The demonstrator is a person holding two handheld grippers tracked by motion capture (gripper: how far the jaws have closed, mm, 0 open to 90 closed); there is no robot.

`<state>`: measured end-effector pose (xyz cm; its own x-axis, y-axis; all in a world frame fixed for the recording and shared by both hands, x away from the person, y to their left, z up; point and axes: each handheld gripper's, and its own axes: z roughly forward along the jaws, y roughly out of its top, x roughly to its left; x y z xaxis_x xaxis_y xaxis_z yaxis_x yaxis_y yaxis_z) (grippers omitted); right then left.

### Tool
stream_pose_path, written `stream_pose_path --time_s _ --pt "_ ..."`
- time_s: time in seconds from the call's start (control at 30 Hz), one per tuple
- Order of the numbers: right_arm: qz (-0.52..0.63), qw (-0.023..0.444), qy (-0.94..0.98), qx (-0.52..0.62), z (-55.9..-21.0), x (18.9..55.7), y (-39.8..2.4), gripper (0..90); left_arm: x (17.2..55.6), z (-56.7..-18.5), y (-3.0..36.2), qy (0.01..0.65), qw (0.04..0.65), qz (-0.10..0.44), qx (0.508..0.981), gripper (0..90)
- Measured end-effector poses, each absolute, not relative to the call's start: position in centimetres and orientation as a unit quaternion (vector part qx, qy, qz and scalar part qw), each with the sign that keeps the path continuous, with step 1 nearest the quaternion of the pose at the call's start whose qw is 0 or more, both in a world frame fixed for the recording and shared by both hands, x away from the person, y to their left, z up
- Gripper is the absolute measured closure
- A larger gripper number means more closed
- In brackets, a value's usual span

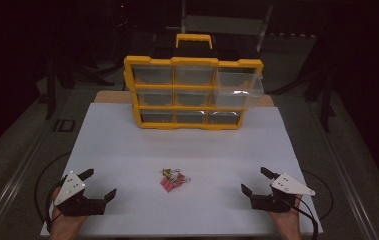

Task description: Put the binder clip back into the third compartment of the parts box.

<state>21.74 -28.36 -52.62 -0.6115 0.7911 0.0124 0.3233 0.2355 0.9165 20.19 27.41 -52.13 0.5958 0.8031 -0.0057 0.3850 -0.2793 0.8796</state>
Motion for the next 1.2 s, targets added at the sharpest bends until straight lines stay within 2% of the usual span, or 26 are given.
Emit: stream_pose_path --time_s 0.5,1.2 --pt "0.493 0.237 0.751 0.371 -52.7 21.7 -28.2 8.3 20.3 -51.7 26.4 0.382 0.451 0.221 0.776 0.0" --pt "0.491 0.239 0.75 0.374 -52.7 21.9 -28.1 8.3 21.9 -50.7 23.2 0.36 0.443 0.175 0.802 0.6"
